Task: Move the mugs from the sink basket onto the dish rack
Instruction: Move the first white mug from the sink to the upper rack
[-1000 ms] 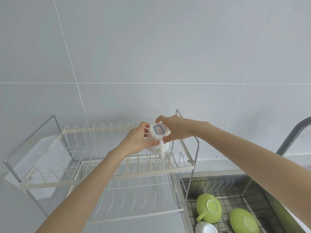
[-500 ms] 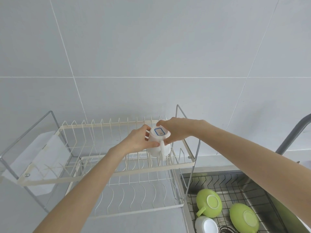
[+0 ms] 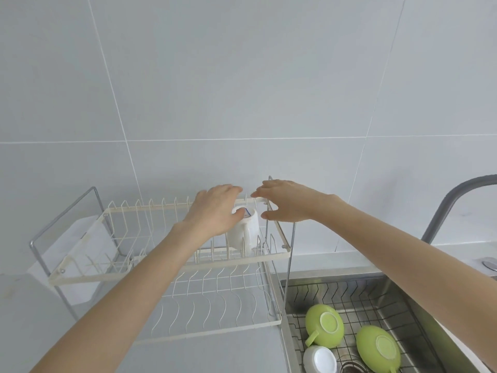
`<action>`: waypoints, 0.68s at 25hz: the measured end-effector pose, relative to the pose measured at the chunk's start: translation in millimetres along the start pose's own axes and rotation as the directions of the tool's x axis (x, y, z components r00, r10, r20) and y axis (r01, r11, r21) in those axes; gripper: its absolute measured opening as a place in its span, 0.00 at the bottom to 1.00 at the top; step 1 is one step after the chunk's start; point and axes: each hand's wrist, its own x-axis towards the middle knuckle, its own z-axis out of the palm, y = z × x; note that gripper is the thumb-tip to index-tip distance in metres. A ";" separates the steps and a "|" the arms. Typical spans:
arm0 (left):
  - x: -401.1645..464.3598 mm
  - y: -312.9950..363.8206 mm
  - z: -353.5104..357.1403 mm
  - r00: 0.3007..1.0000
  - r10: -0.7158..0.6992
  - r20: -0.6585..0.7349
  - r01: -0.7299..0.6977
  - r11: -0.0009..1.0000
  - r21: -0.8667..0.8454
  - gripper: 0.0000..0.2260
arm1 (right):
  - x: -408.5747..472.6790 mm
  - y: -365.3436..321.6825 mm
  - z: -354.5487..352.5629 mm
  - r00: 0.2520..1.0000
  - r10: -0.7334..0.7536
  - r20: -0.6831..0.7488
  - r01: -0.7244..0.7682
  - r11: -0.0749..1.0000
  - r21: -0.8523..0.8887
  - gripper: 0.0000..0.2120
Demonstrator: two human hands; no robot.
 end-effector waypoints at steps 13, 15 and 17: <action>-48.5 104.8 10.4 0.995 0.075 -0.070 -0.073 0.997 0.036 0.28 | -123.8 42.0 40.3 0.968 0.126 -0.216 -0.117 0.992 0.052 0.33; -49.2 119.0 16.6 0.993 0.082 -0.086 -0.080 0.996 0.026 0.28 | -136.4 53.1 50.1 0.974 0.141 -0.177 -0.129 0.988 0.079 0.33; -50.5 133.3 25.2 0.991 0.091 -0.099 -0.091 0.996 0.008 0.29 | -146.7 64.1 61.9 0.979 0.146 -0.139 -0.135 0.987 0.090 0.33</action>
